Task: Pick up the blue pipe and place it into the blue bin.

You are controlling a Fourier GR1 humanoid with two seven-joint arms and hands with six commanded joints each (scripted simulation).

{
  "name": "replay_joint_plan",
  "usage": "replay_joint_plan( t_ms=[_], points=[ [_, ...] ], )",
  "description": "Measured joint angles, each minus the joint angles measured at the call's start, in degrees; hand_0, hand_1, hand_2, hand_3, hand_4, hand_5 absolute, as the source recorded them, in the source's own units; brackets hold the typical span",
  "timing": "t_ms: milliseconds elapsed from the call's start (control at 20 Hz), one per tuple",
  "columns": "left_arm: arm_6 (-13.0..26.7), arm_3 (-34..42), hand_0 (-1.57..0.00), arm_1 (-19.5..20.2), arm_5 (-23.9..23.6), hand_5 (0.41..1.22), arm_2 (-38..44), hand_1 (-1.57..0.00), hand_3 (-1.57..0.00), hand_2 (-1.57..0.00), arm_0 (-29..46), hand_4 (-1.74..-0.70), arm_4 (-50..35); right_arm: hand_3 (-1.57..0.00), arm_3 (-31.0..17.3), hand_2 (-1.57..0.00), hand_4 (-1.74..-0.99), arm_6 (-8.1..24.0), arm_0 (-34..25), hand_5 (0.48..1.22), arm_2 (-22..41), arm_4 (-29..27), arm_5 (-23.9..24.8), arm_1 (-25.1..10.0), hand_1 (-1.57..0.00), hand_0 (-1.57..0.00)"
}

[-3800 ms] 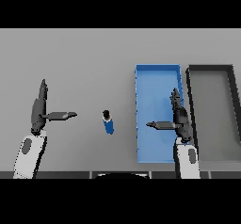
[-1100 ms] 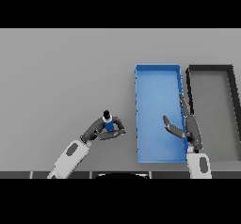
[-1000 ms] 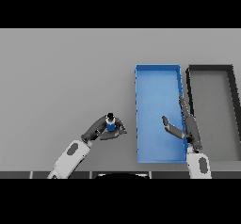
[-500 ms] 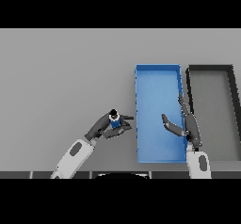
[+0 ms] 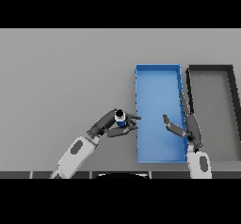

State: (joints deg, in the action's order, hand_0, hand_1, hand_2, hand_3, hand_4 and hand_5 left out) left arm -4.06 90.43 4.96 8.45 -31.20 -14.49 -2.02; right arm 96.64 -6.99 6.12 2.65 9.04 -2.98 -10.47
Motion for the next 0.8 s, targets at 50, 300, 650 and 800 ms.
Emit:
replay_joint_plan(
  t_ms=[50, 300, 650, 800],
  points=[
    [1.03, 0.09, -1.57, -0.35, 0.31, 1.22, 0.01, -1.57, -1.57, -1.57, -0.33, -1.47, 0.11, 0.0, -0.17, 0.0, -1.145, 0.2, -0.14, 0.643, -0.32, 0.1, 0.28, -0.22, 0.0, 0.0],
    [0.65, -0.4, -1.57, -1.22, 0.66, 1.22, 0.93, -1.57, -1.57, -1.57, 0.34, -1.47, 1.28, 0.0, 9.87, 0.0, -1.188, -2.46, 15.47, 0.643, 4.03, 8.87, 10.8, 8.59, 0.0, 0.0],
    [1.53, 0.65, -1.57, -2.66, 2.54, 1.221, 0.74, -1.57, -1.57, -1.57, 1.06, -1.47, 2.66, 0.0, 22.53, -0.11, -1.209, -4.18, 24.92, 0.609, 8.53, 3.11, 7.84, 12.44, -0.03, 0.0],
    [1.57, 0.53, -1.57, -3.26, 3.14, 1.221, 1.34, -1.57, -1.57, -1.57, 0.93, -1.47, 3.05, 0.0, 24.4, -0.12, -1.228, 7.68, 21.22, 0.588, 9.0, -2.05, -0.06, 8.27, -0.02, 0.0]
  ],
)
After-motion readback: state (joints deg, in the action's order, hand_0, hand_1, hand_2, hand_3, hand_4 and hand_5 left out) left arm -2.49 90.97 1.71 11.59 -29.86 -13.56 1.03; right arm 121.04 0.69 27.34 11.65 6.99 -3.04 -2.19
